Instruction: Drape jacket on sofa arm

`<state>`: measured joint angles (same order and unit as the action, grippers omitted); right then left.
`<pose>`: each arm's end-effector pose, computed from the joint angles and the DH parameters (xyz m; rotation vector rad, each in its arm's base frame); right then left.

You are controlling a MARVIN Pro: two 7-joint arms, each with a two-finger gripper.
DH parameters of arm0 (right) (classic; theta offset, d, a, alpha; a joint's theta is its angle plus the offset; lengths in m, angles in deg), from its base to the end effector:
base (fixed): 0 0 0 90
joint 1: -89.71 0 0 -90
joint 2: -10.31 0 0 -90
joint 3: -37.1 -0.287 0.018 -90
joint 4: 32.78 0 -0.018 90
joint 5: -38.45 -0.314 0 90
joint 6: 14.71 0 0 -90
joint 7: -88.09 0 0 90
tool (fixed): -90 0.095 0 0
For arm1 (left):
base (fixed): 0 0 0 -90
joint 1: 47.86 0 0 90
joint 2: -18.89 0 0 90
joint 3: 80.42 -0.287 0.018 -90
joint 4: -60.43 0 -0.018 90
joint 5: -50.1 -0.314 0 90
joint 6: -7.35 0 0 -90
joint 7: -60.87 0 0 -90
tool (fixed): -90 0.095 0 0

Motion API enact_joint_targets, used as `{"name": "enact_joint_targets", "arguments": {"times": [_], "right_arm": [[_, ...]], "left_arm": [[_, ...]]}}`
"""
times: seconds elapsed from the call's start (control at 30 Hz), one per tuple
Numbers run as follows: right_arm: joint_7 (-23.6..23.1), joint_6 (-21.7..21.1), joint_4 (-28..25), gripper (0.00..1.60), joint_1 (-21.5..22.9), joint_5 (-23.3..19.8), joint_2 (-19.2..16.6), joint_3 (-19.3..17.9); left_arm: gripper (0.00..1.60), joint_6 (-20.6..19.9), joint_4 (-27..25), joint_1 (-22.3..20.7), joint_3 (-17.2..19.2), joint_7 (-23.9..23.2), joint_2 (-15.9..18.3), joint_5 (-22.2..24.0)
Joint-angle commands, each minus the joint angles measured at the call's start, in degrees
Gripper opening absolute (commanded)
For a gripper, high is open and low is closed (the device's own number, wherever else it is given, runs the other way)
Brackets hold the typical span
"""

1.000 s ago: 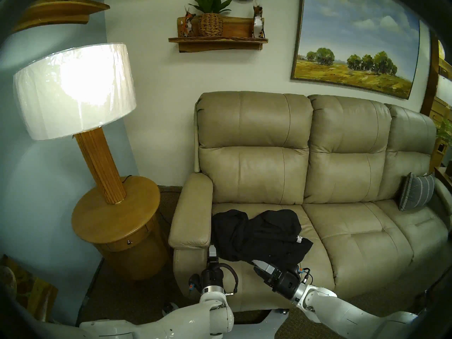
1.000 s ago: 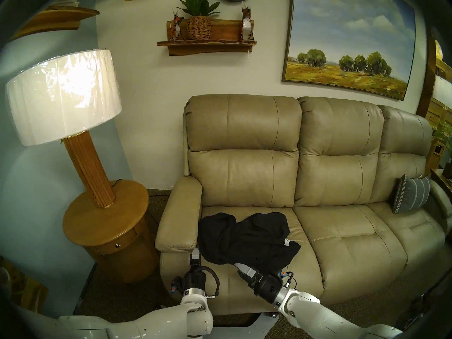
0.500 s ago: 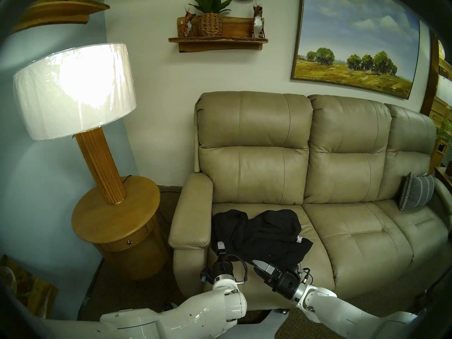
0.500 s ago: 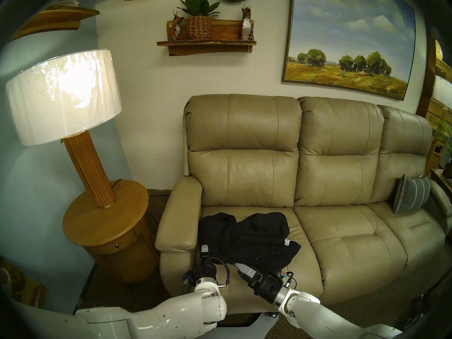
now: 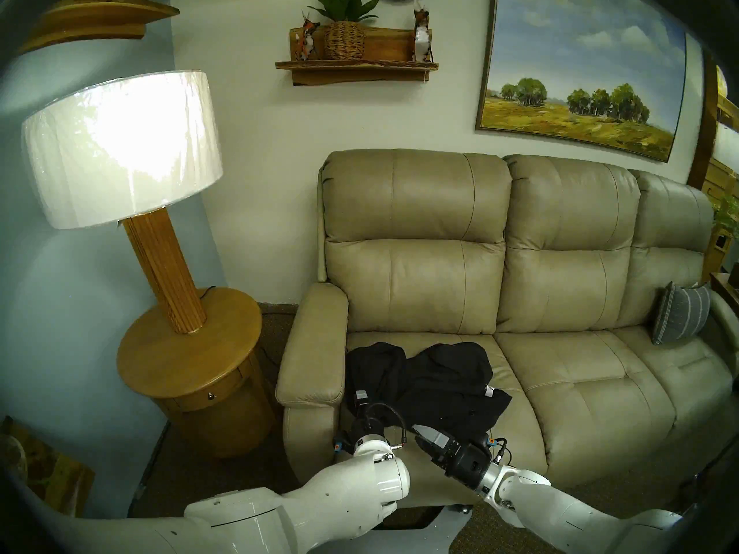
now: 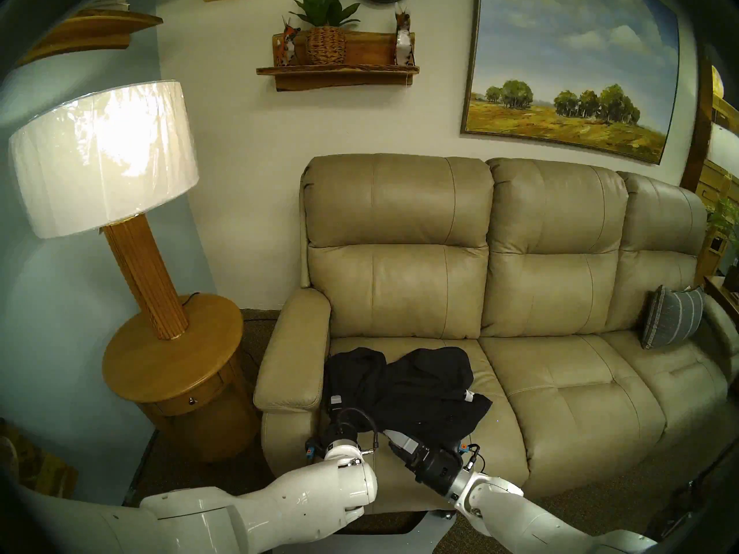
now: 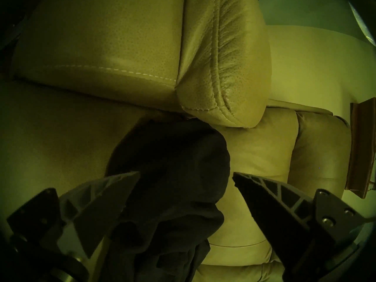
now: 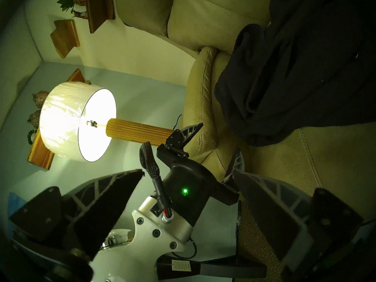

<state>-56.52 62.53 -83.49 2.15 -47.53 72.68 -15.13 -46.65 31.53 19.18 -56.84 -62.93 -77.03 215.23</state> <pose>0.2797 -0.0236 -0.5119 -1.6551 0.3706 -0.7195 0.3553 -0.1847 -0.5292 1.3874 1.7384 1.0088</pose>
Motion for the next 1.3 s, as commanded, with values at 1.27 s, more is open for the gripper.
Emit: {"name": "enact_joint_targets", "arguments": {"times": [1.27], "right_arm": [[-0.2, -0.1, 0.1, 1.60, 0.3, 0.7, 0.6, -0.7]], "left_arm": [[1.24, -19.0, 12.4, -6.7, 9.7, 15.0, -5.0, -0.1]]}}
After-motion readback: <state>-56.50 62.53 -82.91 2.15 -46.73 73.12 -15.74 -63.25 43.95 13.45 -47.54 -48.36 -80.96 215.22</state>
